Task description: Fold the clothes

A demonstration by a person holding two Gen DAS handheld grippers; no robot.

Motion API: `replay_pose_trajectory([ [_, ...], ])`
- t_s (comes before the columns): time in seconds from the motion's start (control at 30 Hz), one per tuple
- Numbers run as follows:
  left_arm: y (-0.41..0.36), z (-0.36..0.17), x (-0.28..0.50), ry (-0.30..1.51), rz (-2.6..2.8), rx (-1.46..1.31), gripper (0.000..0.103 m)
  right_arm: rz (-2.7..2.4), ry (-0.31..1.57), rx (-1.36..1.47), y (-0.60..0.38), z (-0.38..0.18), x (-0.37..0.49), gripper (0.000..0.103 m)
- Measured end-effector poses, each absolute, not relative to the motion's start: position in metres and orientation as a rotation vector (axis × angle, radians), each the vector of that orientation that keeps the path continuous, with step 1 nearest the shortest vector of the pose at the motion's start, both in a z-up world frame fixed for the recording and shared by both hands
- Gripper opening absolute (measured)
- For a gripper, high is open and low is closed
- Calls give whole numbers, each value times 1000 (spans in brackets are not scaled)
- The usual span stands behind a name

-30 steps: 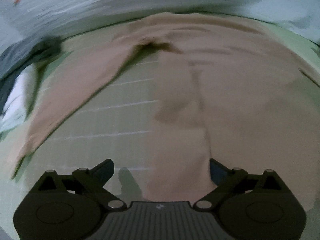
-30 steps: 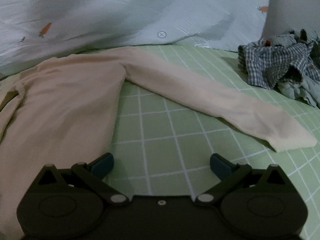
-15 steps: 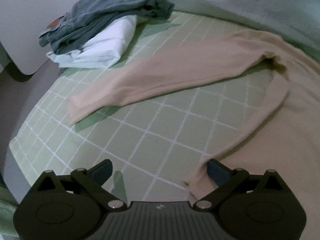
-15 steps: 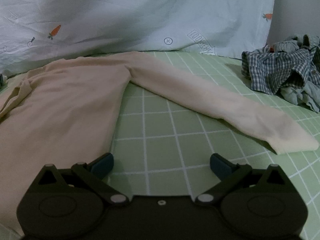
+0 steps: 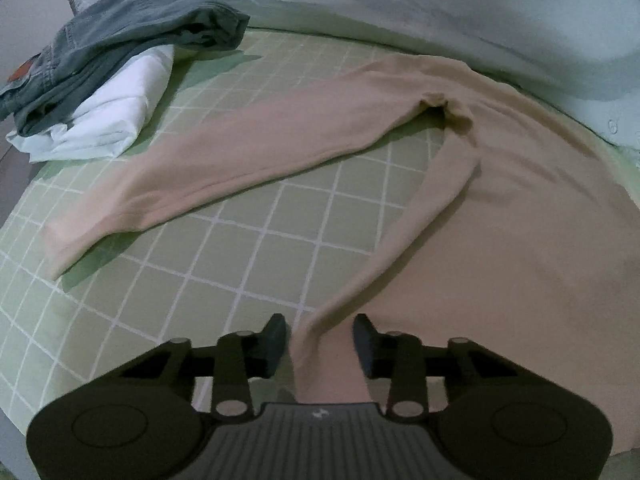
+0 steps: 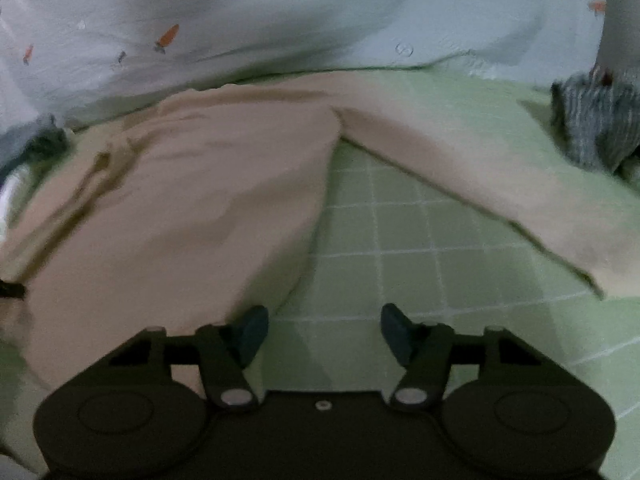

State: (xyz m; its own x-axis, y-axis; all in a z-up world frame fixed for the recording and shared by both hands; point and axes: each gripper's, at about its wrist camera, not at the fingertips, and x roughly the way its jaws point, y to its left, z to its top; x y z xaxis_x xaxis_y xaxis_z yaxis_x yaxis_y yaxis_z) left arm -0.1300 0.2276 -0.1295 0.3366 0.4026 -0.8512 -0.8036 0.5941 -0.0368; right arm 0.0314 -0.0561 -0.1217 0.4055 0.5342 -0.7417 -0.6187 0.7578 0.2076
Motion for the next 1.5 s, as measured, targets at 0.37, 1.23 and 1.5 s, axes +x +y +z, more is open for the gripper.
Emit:
replay_pose_trajectory([
  [0.37, 213, -131, -152, 873, 834, -547, 52, 837, 944, -15, -69, -121, 16, 63],
  [1.23, 234, -131, -170, 834, 765, -605, 15, 643, 918, -178, -40, -122, -4, 26],
  [1.5, 215, -132, -192, 772, 757, -763, 6, 635, 892, -210, -48, -116, -18, 5],
])
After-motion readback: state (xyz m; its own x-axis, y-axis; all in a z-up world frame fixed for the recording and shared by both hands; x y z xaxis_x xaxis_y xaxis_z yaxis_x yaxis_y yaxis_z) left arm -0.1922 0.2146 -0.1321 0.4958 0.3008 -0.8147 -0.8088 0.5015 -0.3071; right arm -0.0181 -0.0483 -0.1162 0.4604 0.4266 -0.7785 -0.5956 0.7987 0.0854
